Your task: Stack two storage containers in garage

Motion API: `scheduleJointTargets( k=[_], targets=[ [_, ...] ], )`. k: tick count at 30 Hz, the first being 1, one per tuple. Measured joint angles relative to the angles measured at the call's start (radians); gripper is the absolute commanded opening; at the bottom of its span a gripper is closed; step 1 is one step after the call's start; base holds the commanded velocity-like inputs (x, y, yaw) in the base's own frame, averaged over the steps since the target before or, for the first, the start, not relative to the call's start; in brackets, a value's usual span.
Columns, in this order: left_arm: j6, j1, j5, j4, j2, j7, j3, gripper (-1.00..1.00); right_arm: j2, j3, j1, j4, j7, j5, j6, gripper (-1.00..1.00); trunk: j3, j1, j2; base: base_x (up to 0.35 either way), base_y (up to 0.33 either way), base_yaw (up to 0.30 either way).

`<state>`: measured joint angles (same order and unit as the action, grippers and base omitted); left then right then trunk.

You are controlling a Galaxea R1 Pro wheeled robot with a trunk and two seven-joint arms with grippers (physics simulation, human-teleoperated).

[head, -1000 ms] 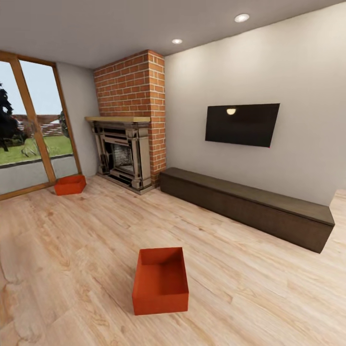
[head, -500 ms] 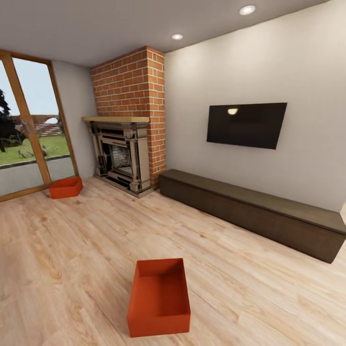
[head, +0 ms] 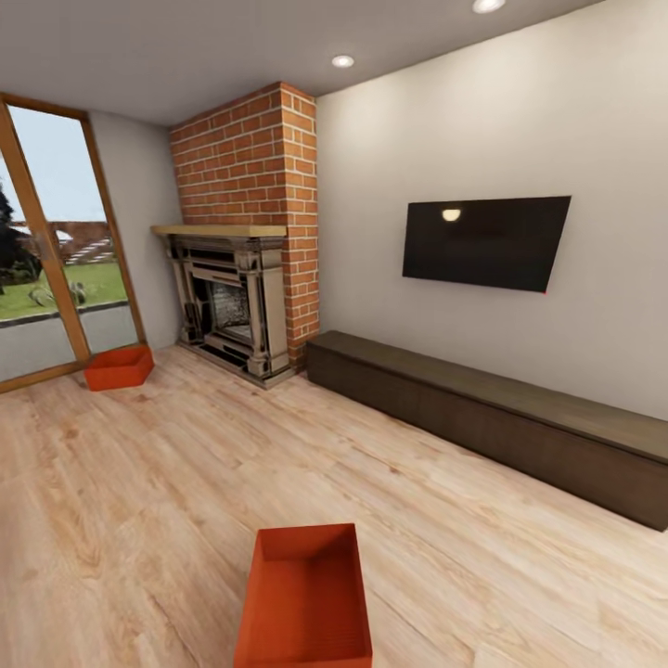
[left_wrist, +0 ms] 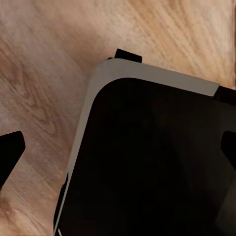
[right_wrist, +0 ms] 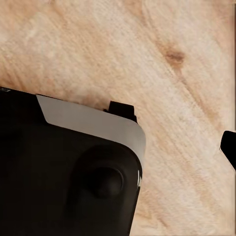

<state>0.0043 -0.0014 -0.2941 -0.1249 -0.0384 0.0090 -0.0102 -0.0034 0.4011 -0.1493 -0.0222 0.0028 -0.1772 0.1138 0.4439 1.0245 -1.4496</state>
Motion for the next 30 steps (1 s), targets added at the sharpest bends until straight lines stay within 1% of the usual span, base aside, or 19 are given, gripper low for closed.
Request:
scheduleJointTargets(
  k=[4,7,13,18,25,30],
  targets=[
    [0.0,0.0,0.0,0.0,0.0,0.0,0.0,1.0,-0.001,0.0,0.0,0.0,0.0,0.0,0.0,1.0,0.0,0.0,0.0,0.281,0.0,0.0],
    [-0.001,0.0,0.001,0.0,0.0,0.0,0.0,1.0,0.0,0.0,0.0,0.0,0.0,0.0,0.001,1.0,0.0,0.0,0.0,0.098,0.0,0.0],
    [-0.002,0.0,0.001,-0.001,0.001,0.0,-0.001,1.0,0.0,0.0,0.0,0.0,0.0,0.0,0.001,1.0,0.0,0.001,0.0,0.015,0.004,0.0],
    [-0.002,0.0,0.002,-0.003,0.003,0.001,-0.001,1.0,0.0,0.0,0.0,0.0,0.0,0.0,0.001,1.0,0.0,0.001,0.0,0.001,0.111,0.0],
    [-0.003,0.0,0.002,-0.003,0.003,0.001,-0.001,1.0,0.0,0.0,0.0,0.0,0.0,0.0,0.001,1.0,0.0,0.001,0.0,0.0,0.014,0.001],
    [-0.003,0.0,0.002,-0.003,0.003,0.001,-0.001,1.0,-0.001,-0.001,0.0,0.0,0.0,0.0,0.001,1.0,0.0,0.001,0.0,0.0,0.001,0.157]
  ],
)
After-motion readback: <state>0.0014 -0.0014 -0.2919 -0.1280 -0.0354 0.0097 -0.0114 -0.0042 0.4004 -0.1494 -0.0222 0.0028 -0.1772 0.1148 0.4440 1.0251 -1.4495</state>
